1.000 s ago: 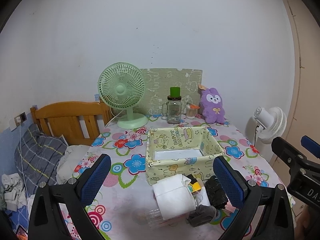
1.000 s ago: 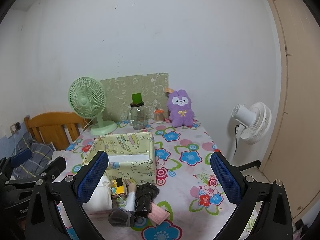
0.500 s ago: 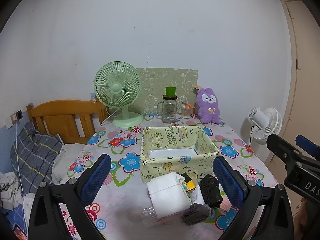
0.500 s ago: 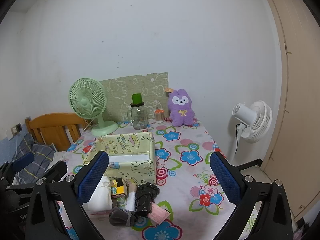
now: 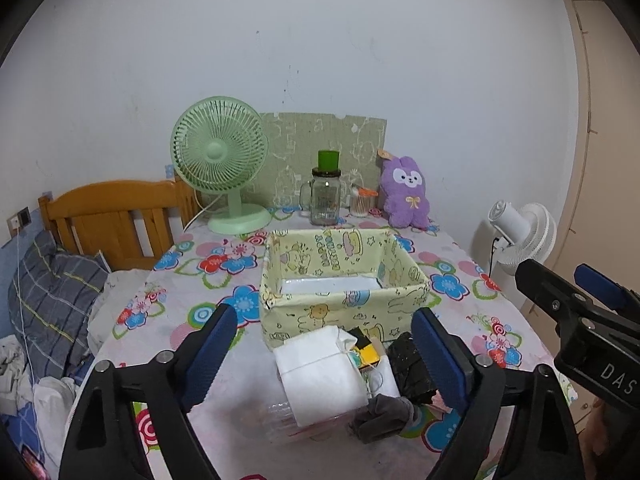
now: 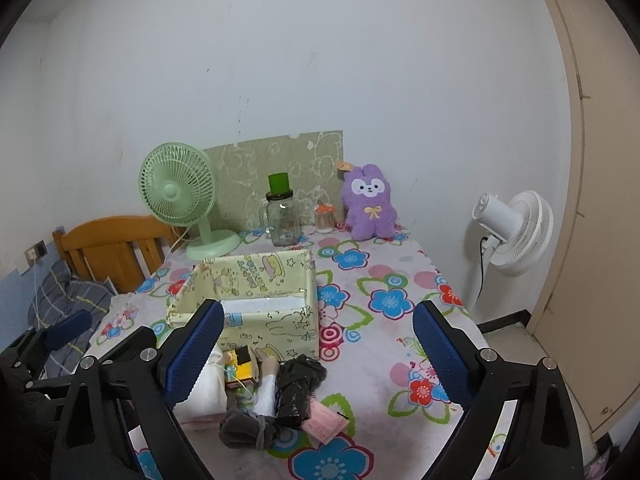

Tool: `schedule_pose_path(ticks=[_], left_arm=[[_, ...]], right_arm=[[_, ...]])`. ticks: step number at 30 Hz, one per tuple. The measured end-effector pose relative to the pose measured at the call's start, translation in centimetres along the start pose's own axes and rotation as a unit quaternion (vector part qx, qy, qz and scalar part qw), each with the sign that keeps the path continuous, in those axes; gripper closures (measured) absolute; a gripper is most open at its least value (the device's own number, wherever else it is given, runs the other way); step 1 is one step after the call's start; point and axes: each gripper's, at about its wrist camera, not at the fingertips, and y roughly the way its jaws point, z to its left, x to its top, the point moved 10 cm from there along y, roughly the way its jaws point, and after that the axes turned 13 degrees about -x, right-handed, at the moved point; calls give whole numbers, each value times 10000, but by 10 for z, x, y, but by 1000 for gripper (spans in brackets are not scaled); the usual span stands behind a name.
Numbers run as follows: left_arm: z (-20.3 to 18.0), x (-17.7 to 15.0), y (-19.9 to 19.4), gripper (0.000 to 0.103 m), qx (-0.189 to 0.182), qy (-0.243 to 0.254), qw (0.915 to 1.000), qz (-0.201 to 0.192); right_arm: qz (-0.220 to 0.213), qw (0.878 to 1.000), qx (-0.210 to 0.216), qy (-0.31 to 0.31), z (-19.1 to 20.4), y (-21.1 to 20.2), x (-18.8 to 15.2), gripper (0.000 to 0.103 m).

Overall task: Organize soft objects
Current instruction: 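Grasp the white folded pad with left tool while right tool grasps black bag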

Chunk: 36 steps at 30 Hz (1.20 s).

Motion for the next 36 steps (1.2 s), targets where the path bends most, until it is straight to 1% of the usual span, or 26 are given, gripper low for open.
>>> schedule_pose_path(ticks=[3, 13, 16, 18, 25, 27, 32, 36], left_arm=[[3, -5, 5, 15, 167, 61, 9998, 43], [4, -31, 29, 16, -145, -90, 9990, 411], [5, -36, 34, 16, -154, -81, 9987, 471], [6, -39, 37, 16, -184, -83, 9984, 520], [12, -52, 53, 16, -219, -189, 9968, 747], [14, -56, 57, 16, -226, -214, 9962, 811], [18, -64, 68, 17, -229, -280, 9946, 970], [20, -71, 76, 17, -219, -272, 9933, 1101]], right_arm=[[67, 10000, -6, -43, 2, 5, -6, 8], [363, 9991, 78, -182, 15, 29, -31, 13], [464, 9985, 124, -249, 20, 36, -38, 14], [529, 9981, 165, -257, 23, 39, -42, 17], [733, 9964, 255, -339, 31, 55, -56, 19], [804, 9957, 279, -364, 34, 59, -60, 21], [956, 9940, 314, -430, 42, 71, -69, 23], [1158, 9912, 390, -517, 48, 82, -78, 29]])
